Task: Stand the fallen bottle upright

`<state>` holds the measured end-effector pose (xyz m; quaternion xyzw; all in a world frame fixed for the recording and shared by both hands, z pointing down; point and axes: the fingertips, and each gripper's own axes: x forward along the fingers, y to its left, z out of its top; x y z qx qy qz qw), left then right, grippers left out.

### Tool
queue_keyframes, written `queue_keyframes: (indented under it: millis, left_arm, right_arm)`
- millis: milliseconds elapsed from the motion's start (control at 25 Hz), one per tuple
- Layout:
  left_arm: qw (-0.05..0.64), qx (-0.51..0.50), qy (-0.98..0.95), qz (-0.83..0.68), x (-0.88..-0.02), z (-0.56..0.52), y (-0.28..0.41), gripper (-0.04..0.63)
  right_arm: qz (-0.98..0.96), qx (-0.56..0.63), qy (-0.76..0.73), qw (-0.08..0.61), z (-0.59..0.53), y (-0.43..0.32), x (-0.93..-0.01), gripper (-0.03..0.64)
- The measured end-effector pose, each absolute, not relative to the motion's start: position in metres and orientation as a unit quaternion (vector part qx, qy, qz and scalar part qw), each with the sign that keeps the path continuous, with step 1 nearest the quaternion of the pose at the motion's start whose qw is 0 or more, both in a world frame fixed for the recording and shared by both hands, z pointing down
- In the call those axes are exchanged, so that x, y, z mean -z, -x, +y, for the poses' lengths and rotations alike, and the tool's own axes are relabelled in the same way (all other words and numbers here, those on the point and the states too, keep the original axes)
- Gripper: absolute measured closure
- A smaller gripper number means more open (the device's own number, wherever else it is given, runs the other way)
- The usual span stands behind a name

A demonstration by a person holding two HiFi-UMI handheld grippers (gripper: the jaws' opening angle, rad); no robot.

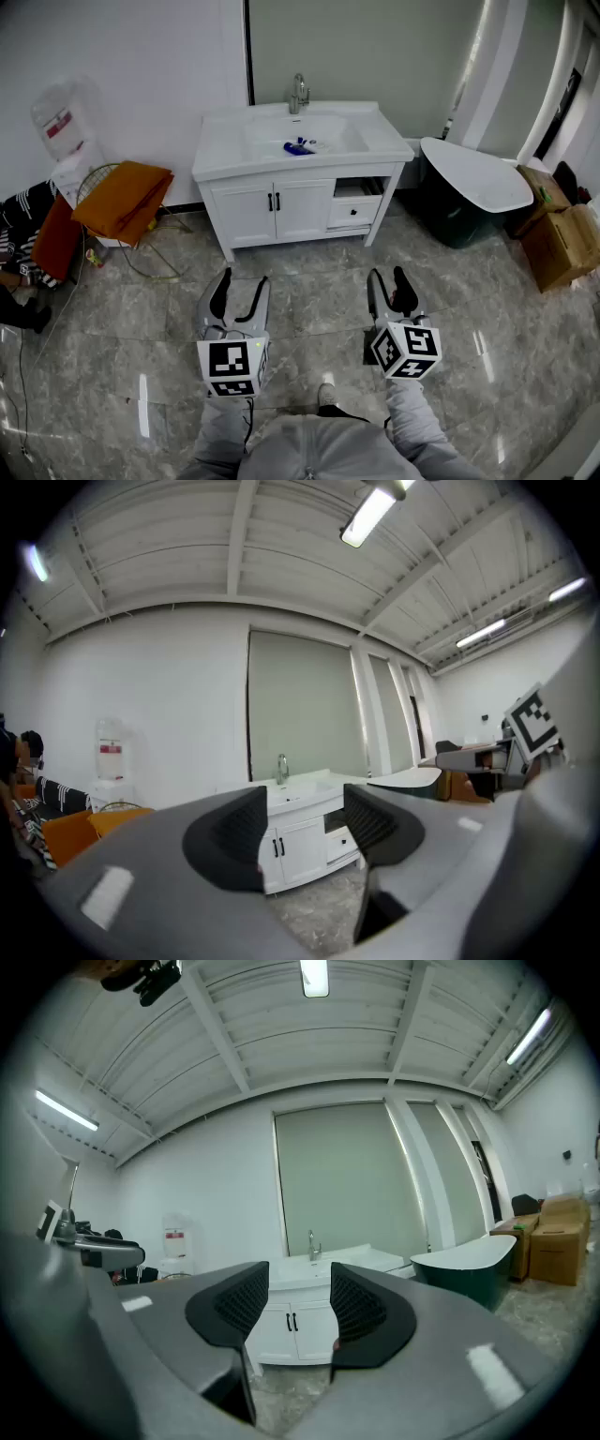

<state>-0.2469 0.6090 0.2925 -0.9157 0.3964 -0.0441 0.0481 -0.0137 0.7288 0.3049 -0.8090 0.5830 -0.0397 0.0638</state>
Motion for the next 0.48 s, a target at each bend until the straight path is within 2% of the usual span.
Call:
queue_keyframes:
  millis: [480]
  left_arm:
    - [0.048, 0.049, 0.915, 0.397, -0.3, 0.594, 0.223, 0.291]
  right_arm:
    - [0.584, 0.045, 0.807, 0.08, 0.714, -0.013, -0.305, 0.411]
